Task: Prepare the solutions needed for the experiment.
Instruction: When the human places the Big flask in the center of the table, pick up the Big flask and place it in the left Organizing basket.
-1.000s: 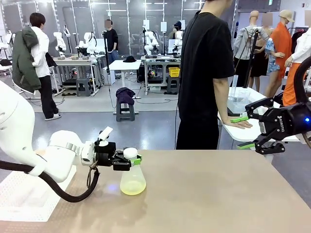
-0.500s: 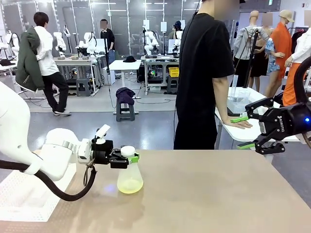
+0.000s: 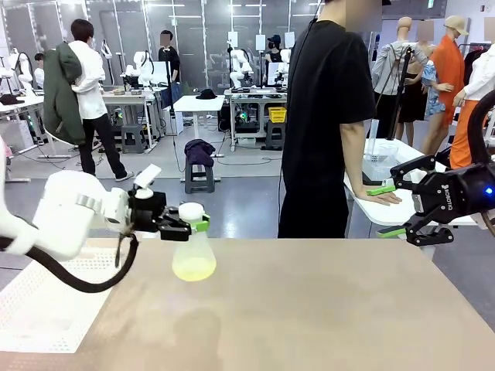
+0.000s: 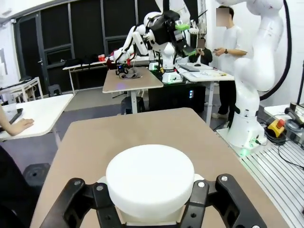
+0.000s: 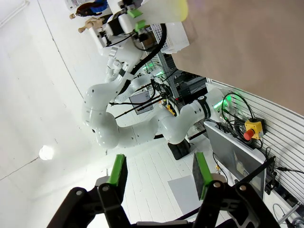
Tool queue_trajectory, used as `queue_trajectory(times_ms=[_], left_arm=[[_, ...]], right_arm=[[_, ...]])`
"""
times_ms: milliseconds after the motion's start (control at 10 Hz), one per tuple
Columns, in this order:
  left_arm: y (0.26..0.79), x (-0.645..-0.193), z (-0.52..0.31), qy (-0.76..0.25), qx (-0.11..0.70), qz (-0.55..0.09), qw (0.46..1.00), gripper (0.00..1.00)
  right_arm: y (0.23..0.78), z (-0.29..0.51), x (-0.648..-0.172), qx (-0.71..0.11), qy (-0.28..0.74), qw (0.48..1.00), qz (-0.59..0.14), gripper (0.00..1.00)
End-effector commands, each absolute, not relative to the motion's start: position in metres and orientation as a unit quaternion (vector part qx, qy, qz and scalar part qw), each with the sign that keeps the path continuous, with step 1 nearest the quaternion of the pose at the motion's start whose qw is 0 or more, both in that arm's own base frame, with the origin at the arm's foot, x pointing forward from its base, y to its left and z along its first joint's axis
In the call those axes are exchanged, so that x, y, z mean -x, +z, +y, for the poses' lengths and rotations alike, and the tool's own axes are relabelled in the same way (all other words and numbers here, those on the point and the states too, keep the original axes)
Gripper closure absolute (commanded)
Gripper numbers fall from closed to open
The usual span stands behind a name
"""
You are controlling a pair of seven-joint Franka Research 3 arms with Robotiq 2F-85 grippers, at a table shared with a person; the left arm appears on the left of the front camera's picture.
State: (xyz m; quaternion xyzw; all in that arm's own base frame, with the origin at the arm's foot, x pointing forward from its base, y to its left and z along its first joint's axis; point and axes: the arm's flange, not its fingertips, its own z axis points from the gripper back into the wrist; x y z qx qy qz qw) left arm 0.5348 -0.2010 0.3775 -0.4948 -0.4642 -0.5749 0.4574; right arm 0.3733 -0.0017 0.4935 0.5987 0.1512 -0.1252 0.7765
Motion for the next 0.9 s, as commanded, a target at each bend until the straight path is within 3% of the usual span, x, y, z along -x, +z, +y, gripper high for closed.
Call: queue_trajectory(times_ms=[0, 400, 800], left_arm=[[0.412, -0.523, -0.172, -0.58, 0.472, -0.458, 0.481, 1.0], [0.44, -0.498, -0.072, -0.544, 0.419, -0.53, 0.497, 1.0], [0.421, -0.459, 0.035, -0.477, 0.362, -0.596, 0.534, 1.0]], right_arm=[[0.495, -0.002, -0.373, -0.601, -0.123, 0.776, 0.15, 0.3], [0.495, -0.002, -0.373, -0.601, -0.123, 0.776, 0.15, 0.3], [0.495, -0.002, -0.373, -0.601, -0.123, 0.776, 0.15, 0.3]])
